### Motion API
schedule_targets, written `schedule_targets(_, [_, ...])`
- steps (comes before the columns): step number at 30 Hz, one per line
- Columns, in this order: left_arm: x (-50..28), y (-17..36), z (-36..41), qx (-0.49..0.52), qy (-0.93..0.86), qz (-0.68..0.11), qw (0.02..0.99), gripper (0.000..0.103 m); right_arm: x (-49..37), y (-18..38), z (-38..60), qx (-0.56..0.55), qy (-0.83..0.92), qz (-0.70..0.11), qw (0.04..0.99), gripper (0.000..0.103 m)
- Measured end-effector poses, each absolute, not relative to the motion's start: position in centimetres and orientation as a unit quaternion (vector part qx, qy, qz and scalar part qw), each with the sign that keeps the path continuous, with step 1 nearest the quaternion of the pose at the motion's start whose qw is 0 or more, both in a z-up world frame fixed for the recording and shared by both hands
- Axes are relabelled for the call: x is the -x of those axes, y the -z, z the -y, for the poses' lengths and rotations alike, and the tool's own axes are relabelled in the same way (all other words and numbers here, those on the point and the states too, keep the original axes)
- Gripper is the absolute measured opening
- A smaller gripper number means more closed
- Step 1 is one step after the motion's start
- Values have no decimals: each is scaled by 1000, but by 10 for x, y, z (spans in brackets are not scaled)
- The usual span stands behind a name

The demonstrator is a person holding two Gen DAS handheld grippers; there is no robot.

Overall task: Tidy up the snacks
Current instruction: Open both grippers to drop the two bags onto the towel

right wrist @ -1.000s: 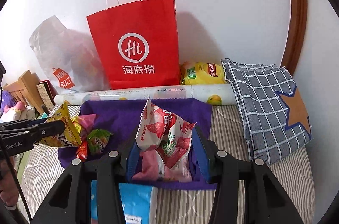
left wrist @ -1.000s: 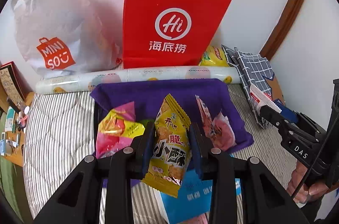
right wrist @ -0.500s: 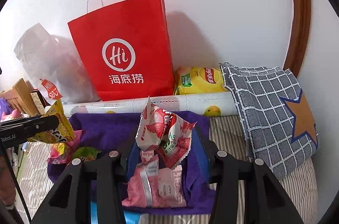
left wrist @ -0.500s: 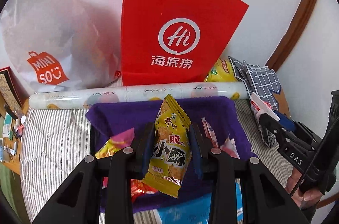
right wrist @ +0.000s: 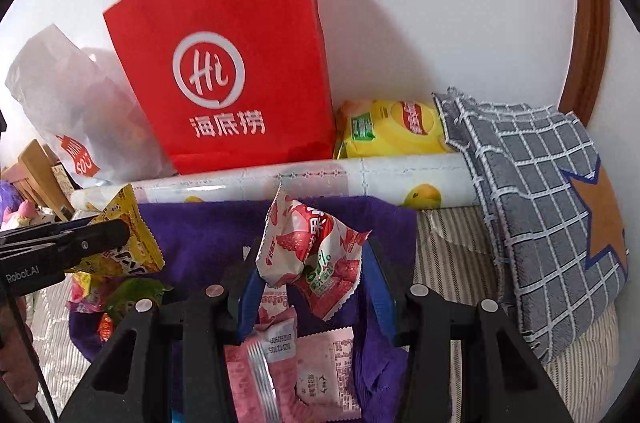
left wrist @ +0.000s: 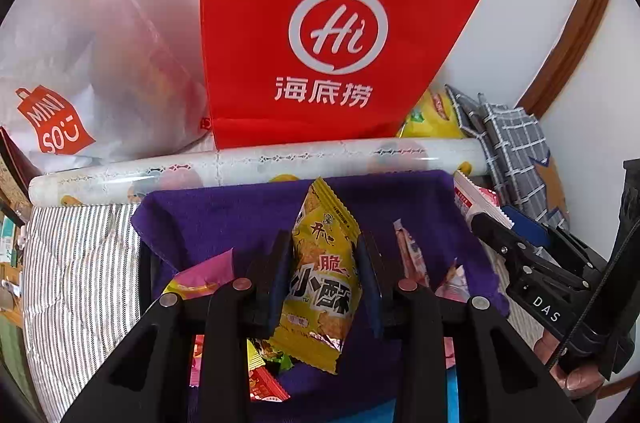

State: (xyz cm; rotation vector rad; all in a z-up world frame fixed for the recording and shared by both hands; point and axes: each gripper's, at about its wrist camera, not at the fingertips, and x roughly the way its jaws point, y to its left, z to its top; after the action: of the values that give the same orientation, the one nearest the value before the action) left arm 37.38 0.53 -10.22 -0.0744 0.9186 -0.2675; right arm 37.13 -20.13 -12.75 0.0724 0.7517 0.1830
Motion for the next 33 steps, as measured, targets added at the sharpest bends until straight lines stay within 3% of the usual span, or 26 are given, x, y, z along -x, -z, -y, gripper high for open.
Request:
schedule_targets(25, [-384, 135, 2, 22, 119, -477, 871, 33, -378, 160, 191, -16, -93, -401, 911, 48])
schedule_targets(28, [-379, 131, 2, 21, 122, -478, 870, 37, -374, 156, 191, -17, -92, -399, 912, 48])
schedule_targets(30, [-375, 125, 2, 21, 123, -477, 870, 47, -369, 151, 191, -18, -92, -398, 913, 48])
schedule_targets(33, [-367, 114, 2, 21, 125, -471, 873, 49, -358, 141, 189, -16, -92, -394, 914, 48])
